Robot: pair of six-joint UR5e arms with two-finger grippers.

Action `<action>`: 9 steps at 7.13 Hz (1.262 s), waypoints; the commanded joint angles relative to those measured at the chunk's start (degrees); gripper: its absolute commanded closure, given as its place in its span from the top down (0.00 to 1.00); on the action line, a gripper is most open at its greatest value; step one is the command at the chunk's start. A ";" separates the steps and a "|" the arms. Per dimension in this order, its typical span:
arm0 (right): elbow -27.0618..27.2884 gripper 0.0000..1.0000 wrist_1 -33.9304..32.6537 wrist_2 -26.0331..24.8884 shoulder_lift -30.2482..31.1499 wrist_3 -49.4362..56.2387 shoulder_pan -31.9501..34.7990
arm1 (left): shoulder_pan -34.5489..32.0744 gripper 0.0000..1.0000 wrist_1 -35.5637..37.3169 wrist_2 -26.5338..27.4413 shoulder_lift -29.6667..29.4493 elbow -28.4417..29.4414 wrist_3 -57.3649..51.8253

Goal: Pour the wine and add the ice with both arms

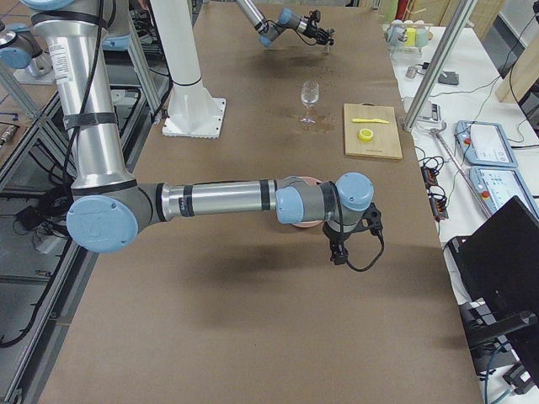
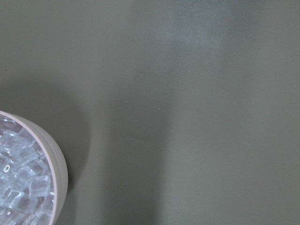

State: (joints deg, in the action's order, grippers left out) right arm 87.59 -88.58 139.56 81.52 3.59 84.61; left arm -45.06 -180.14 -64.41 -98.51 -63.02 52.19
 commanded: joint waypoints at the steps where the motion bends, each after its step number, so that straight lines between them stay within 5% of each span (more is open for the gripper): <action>1: 0.56 1.00 -0.10 0.01 0.22 -0.08 0.03 | -0.82 0.00 0.05 0.08 -0.10 -3.58 -0.33; 4: 0.65 1.00 -0.19 0.01 0.31 -0.34 0.03 | -0.30 0.00 2.85 0.17 -5.37 -12.87 -6.36; 7: 0.13 1.00 0.08 0.63 0.40 -2.98 0.03 | 4.85 0.00 31.13 1.83 -10.80 -29.82 -8.83; 9: -1.02 1.00 0.08 0.54 -0.13 -3.15 -0.41 | 15.37 0.00 51.21 14.07 -19.56 -35.77 -15.07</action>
State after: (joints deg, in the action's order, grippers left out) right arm 87.06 -88.51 140.08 81.59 0.61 84.49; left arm -36.00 -140.15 -57.15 -112.77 -95.66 40.33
